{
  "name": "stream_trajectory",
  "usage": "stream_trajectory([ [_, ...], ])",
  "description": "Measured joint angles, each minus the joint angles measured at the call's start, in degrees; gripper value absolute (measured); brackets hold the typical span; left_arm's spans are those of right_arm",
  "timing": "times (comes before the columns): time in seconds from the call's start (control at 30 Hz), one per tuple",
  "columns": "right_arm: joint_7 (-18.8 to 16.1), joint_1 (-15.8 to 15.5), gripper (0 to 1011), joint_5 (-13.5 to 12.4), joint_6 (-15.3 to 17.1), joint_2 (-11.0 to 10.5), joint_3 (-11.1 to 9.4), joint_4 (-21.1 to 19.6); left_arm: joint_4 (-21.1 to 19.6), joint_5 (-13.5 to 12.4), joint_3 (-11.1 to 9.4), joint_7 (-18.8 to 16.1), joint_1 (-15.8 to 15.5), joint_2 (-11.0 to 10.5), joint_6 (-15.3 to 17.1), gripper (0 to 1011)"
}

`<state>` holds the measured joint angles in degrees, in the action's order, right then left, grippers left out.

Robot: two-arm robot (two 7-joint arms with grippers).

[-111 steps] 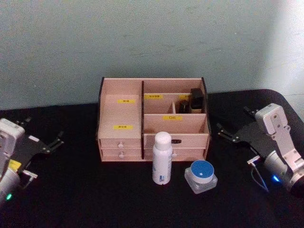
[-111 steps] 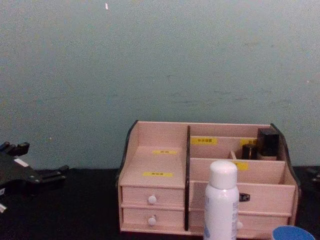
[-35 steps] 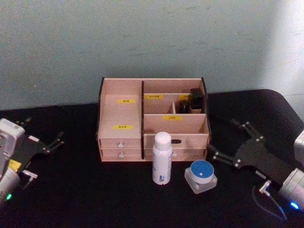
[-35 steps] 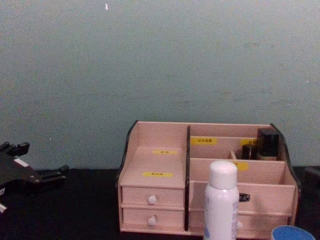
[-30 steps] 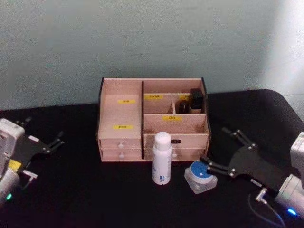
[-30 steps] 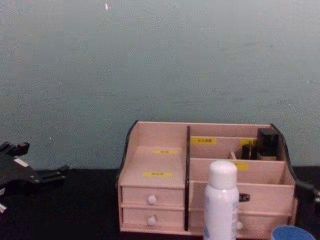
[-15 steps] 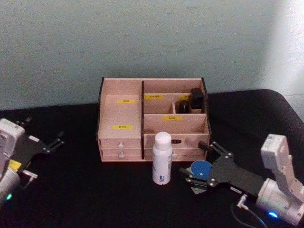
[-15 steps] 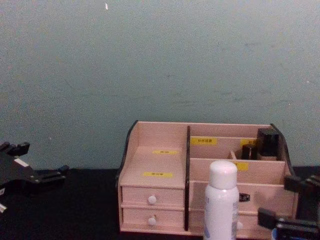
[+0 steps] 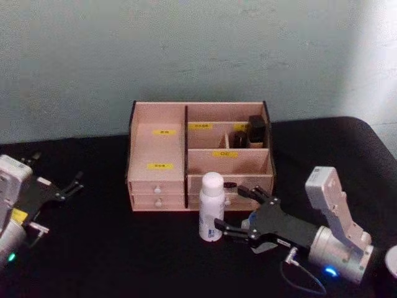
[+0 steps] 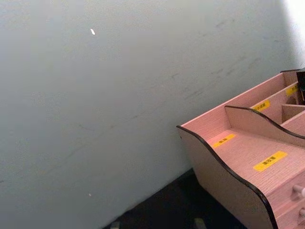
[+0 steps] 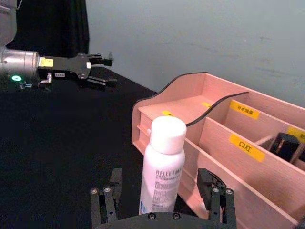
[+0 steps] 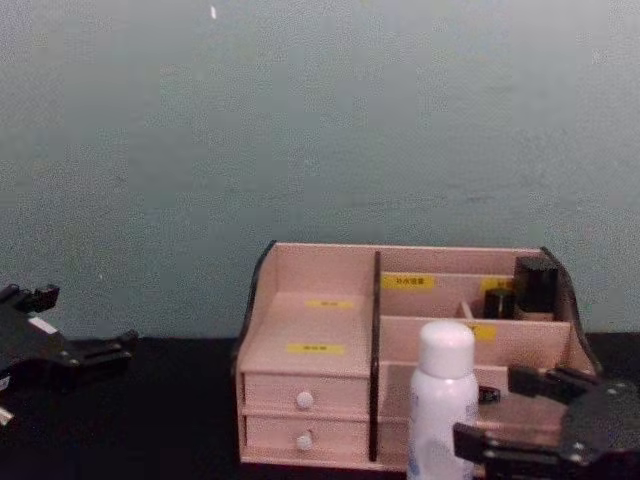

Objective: Pick up the facial cleanser and watermelon frost from the table and place them into the tiered storage box.

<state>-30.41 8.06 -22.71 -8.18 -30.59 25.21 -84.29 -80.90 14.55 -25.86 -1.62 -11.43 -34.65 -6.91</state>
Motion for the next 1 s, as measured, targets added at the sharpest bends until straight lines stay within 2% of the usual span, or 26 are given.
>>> stream_trajectory([
  [0.57,-0.5,4.66,1003,2.56,3.36,5.2,0.98,5.17,0.0,0.0,0.0,0.0,0.0,0.0,0.0,1001],
  [1.0,0.23,6.53,1003,3.85,5.32,6.97,1.3,7.7,0.0,0.0,0.0,0.0,0.0,0.0,0.0,1001],
])
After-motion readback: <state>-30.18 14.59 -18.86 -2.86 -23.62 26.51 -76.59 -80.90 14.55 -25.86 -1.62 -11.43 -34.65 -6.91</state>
